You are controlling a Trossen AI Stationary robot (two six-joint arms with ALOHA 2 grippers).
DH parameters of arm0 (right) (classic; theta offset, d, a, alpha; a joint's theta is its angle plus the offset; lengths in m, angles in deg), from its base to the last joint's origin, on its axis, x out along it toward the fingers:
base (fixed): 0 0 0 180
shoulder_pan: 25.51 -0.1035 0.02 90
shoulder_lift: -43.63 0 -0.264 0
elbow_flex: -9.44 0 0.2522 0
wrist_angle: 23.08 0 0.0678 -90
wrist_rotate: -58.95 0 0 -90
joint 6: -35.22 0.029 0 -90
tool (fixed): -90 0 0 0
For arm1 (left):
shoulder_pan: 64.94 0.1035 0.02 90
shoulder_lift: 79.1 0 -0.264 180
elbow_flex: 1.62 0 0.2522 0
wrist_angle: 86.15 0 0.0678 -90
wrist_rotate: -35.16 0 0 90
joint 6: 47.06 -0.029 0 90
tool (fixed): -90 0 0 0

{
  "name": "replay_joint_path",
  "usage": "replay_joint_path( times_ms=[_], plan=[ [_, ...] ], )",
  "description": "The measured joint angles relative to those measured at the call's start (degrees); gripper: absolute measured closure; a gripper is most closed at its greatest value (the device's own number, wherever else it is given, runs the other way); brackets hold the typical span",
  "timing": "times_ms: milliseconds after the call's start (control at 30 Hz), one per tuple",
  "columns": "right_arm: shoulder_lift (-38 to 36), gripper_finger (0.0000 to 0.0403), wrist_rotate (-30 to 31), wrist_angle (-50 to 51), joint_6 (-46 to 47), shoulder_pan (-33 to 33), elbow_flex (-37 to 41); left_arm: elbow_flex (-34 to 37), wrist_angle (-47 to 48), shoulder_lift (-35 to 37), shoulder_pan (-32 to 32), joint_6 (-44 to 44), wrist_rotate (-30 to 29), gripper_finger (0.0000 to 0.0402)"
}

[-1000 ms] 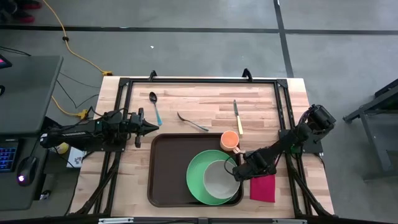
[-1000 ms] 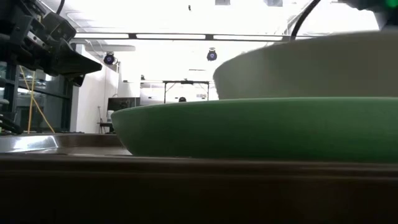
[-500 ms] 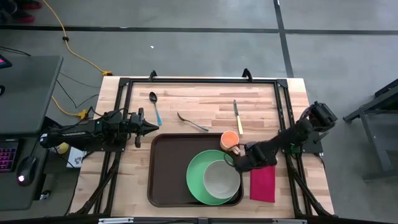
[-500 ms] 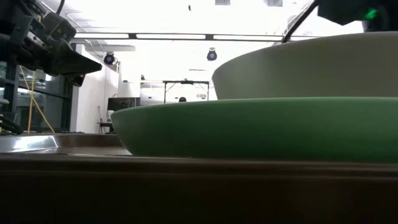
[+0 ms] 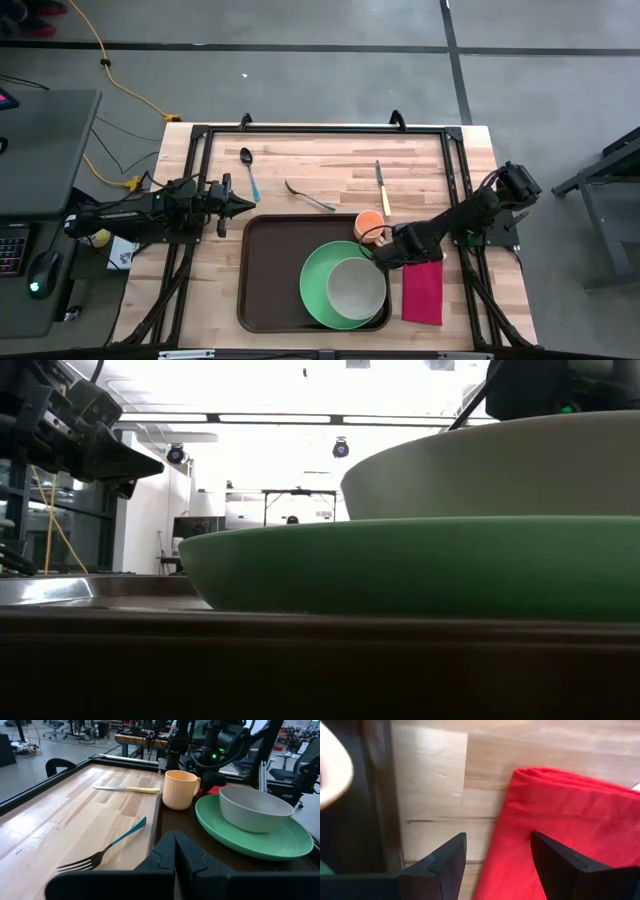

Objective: Set up tray
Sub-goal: Put the red napkin on the black serving tray

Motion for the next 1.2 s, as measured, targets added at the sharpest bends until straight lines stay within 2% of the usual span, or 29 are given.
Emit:
replay_joint_path(
  times_ms=[433,1200],
  plan=[
    [-0.1,0.0207,-2.8,-3.1,1.0,-0.6,2.5,0.0,0.0,0.0,0.0,-0.2,0.0,0.0371],
    [0.0,0.0301,-3.6,-3.2,-0.2,-0.6,2.7,0.0,0.0,0.0,0.0,-0.2,-0.1,0.0371]
  ],
)
